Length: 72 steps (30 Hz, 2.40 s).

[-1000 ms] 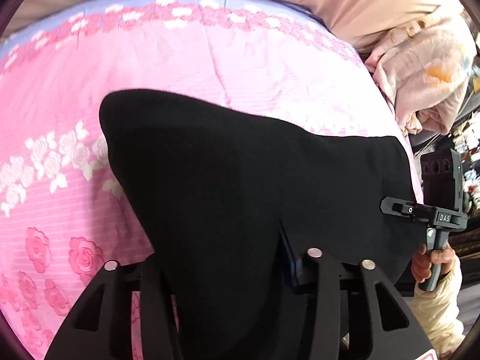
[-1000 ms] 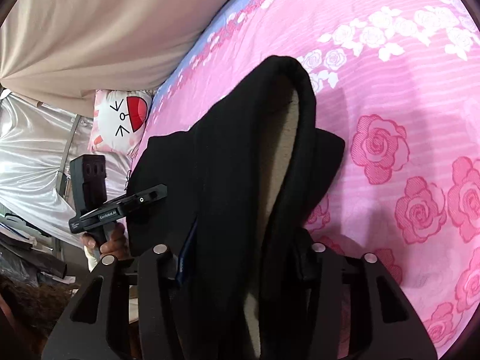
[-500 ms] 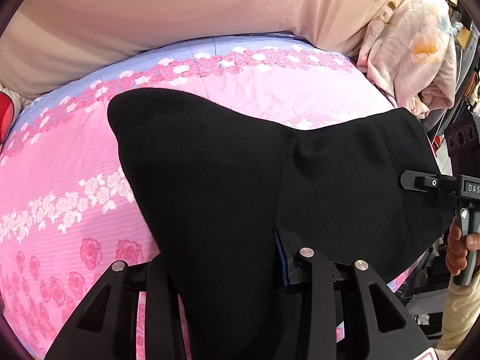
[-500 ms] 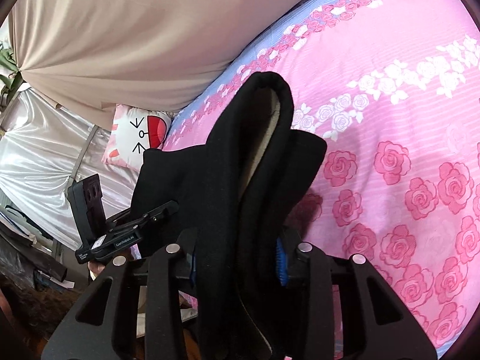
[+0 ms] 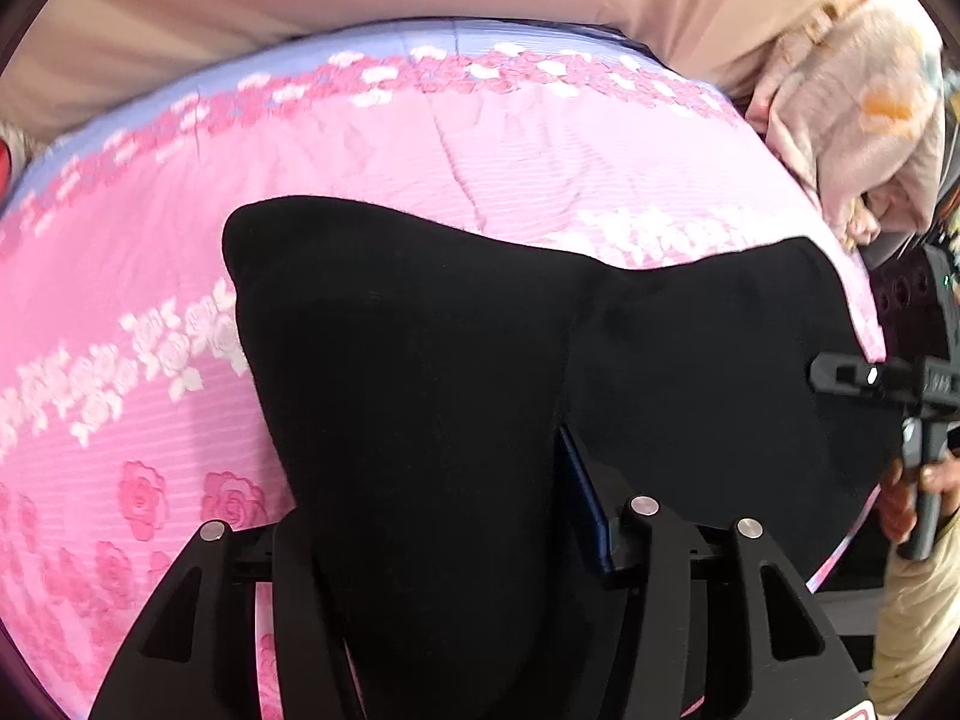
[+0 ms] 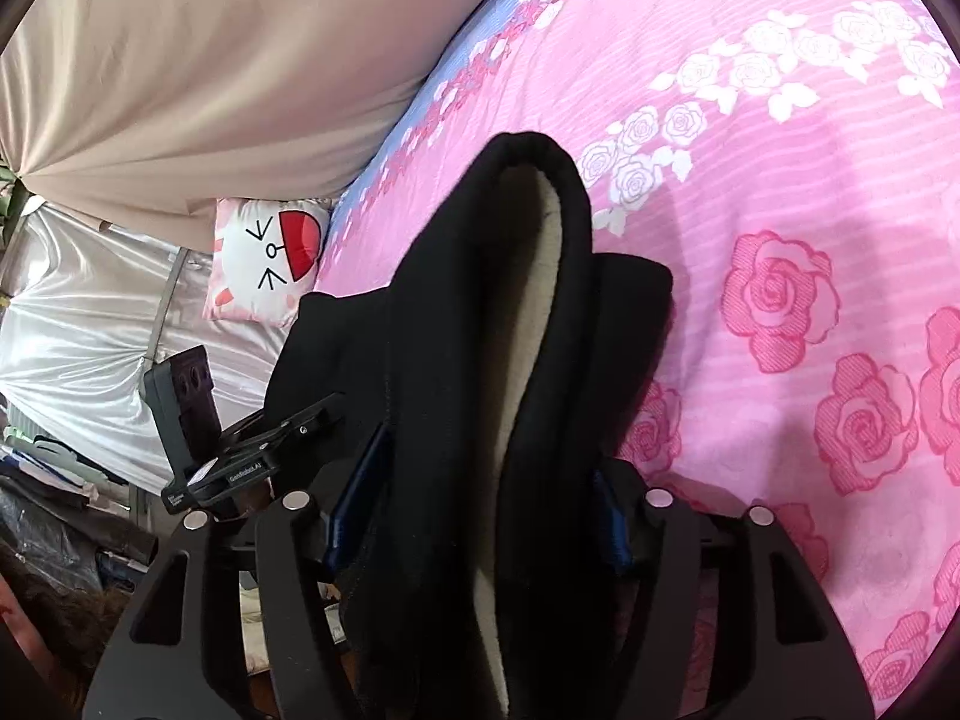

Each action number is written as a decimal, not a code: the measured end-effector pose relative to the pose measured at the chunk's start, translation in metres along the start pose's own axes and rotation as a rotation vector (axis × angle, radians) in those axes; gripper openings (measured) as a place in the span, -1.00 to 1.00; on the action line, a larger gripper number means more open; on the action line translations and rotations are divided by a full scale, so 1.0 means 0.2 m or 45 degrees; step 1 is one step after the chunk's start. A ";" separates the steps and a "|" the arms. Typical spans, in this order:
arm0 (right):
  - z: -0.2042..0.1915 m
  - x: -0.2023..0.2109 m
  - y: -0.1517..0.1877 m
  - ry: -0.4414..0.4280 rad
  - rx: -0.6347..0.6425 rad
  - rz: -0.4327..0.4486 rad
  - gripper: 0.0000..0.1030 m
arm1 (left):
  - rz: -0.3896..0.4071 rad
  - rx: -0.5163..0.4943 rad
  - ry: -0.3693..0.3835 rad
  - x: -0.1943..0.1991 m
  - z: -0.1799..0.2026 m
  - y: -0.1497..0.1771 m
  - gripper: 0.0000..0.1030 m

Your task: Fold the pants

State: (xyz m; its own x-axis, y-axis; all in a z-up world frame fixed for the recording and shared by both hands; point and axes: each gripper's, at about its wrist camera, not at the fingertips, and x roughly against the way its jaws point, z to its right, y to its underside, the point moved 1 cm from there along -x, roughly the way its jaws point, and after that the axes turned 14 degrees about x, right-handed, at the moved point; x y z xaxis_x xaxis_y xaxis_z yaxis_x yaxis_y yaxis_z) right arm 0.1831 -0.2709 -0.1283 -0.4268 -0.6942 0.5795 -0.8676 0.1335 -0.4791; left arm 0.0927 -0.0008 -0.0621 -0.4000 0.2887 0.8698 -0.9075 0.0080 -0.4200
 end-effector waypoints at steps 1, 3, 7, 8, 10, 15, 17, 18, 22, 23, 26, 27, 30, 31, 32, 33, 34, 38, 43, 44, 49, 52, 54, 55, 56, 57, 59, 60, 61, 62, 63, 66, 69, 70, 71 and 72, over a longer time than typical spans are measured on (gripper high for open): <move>-0.01 0.00 0.01 0.020 0.014 -0.002 -0.04 | -0.005 0.008 0.019 0.00 -0.01 0.00 -0.11; -0.04 0.02 0.02 0.016 0.011 0.032 -0.19 | -0.006 0.025 0.071 0.03 -0.02 -0.01 -0.28; -0.17 0.12 0.02 -0.005 0.057 0.133 -0.34 | -0.005 0.053 0.172 0.11 -0.04 -0.01 -0.40; -0.22 0.14 0.01 -0.008 0.080 0.155 -0.34 | 0.002 0.055 0.185 0.14 -0.03 -0.01 -0.41; -0.30 0.19 0.00 -0.020 0.108 0.190 -0.34 | 0.029 0.054 0.217 0.22 -0.02 -0.01 -0.42; -0.46 0.30 -0.06 -0.059 0.175 0.267 -0.34 | 0.150 0.034 0.296 0.50 -0.01 -0.05 -0.42; -0.55 0.34 -0.10 -0.077 0.220 0.297 -0.34 | 0.193 0.026 0.328 0.61 -0.02 -0.07 -0.42; -0.58 0.35 -0.12 -0.082 0.229 0.305 -0.34 | 0.216 0.015 0.337 0.66 -0.02 -0.08 -0.42; -0.71 0.39 -0.25 -0.103 0.302 0.345 -0.34 | 0.302 -0.011 0.342 0.81 0.00 -0.15 -0.42; -0.74 0.40 -0.28 -0.104 0.322 0.357 -0.34 | 0.334 -0.022 0.338 0.86 0.00 -0.18 -0.42; -0.82 0.44 -0.40 -0.110 0.380 0.391 -0.34 | 0.410 -0.045 0.329 0.97 0.01 -0.25 -0.42; -0.84 0.45 -0.43 -0.111 0.396 0.400 -0.34 | 0.435 -0.052 0.327 1.00 0.01 -0.27 -0.42; -0.89 0.47 -0.55 -0.115 0.445 0.443 -0.34 | 0.506 -0.064 0.325 1.09 0.01 -0.36 -0.42; -0.91 0.48 -0.61 -0.116 0.455 0.460 -0.34 | 0.530 -0.063 0.326 1.12 0.01 -0.41 -0.41; -0.92 0.48 -0.64 -0.118 0.466 0.468 -0.34 | 0.548 -0.065 0.324 1.13 0.01 -0.44 -0.41; -0.92 0.49 -0.68 -0.113 0.477 0.479 -0.34 | 0.561 -0.066 0.322 1.14 0.00 -0.47 -0.41; -0.93 0.48 -0.72 -0.112 0.481 0.487 -0.34 | 0.576 -0.066 0.320 1.15 0.00 -0.50 -0.41; -0.90 0.43 -0.89 -0.110 0.477 0.509 -0.34 | 0.627 -0.067 0.303 1.15 -0.01 -0.65 -0.41; -0.73 0.31 -1.05 -0.109 0.419 0.501 -0.34 | 0.591 -0.026 0.308 0.99 -0.05 -0.88 -0.41; -0.68 0.27 -1.09 -0.107 0.394 0.491 -0.34 | 0.572 -0.009 0.307 0.94 -0.07 -0.92 -0.41; -0.38 0.02 -1.22 -0.092 0.273 0.416 -0.34 | 0.444 0.079 0.257 0.55 -0.16 -1.12 -0.41; -0.16 -0.16 -1.25 -0.080 0.172 0.359 -0.34 | 0.347 0.124 0.223 0.28 -0.23 -1.21 -0.41; -0.02 -0.27 -1.26 -0.067 0.114 0.317 -0.34 | 0.277 0.160 0.199 0.11 -0.26 -1.24 -0.41; 0.06 -0.34 -1.26 -0.059 0.077 0.290 -0.34 | 0.242 0.177 0.191 0.02 -0.28 -1.26 -0.41; 0.12 -0.39 -1.26 -0.053 0.052 0.269 -0.34 | 0.199 0.198 0.178 -0.09 -0.31 -1.27 -0.41; 0.17 -0.44 -1.26 -0.044 0.028 0.251 -0.34 | 0.163 0.215 0.167 -0.18 -0.34 -1.29 -0.41; 0.28 -0.52 -1.24 -0.014 -0.005 0.230 -0.33 | 0.108 0.244 0.140 -0.34 -0.39 -1.29 -0.40; 0.32 -0.54 -1.24 -0.021 -0.021 0.232 -0.33 | 0.096 0.262 0.135 -0.40 -0.43 -1.29 -0.38; 0.35 -0.56 -1.23 -0.029 -0.031 0.232 -0.31 | 0.095 0.282 0.155 -0.43 -0.46 -1.29 -0.30; 0.38 -0.56 -1.23 -0.026 -0.034 0.232 -0.24 | 0.096 0.293 0.186 -0.45 -0.49 -1.29 -0.14; 0.40 -0.57 -1.22 -0.018 -0.030 0.230 -0.18 | 0.093 0.294 0.203 -0.47 -0.51 -1.30 -0.03; 0.44 -0.52 -1.20 -0.052 -0.023 0.244 -0.10 | 0.106 0.310 0.245 -0.49 -0.61 -1.29 0.43; 0.50 -0.29 -1.15 0.064 -0.098 0.357 0.38 | 0.180 0.368 0.297 -0.38 -0.77 -1.27 0.43; 0.51 -0.14 -1.10 0.138 -0.137 0.455 0.46 | 0.234 0.399 0.238 -0.29 -0.85 -1.25 0.43; 0.49 -0.02 -1.07 0.183 -0.137 0.526 0.46 | 0.267 0.420 0.178 -0.22 -0.89 -1.24 0.40; 0.43 0.09 -1.04 0.224 -0.092 0.588 0.45 | 0.331 0.471 0.054 -0.13 -0.94 -1.23 0.35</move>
State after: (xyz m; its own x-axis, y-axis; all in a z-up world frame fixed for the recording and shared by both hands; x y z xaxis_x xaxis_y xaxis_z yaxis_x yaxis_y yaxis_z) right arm 0.3783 -0.3718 -0.0739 -0.8018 -0.4219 0.4231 -0.5906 0.4517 -0.6687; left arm 0.3500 0.1703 -0.0304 -0.6219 0.2750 0.7332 -0.7656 -0.4105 -0.4954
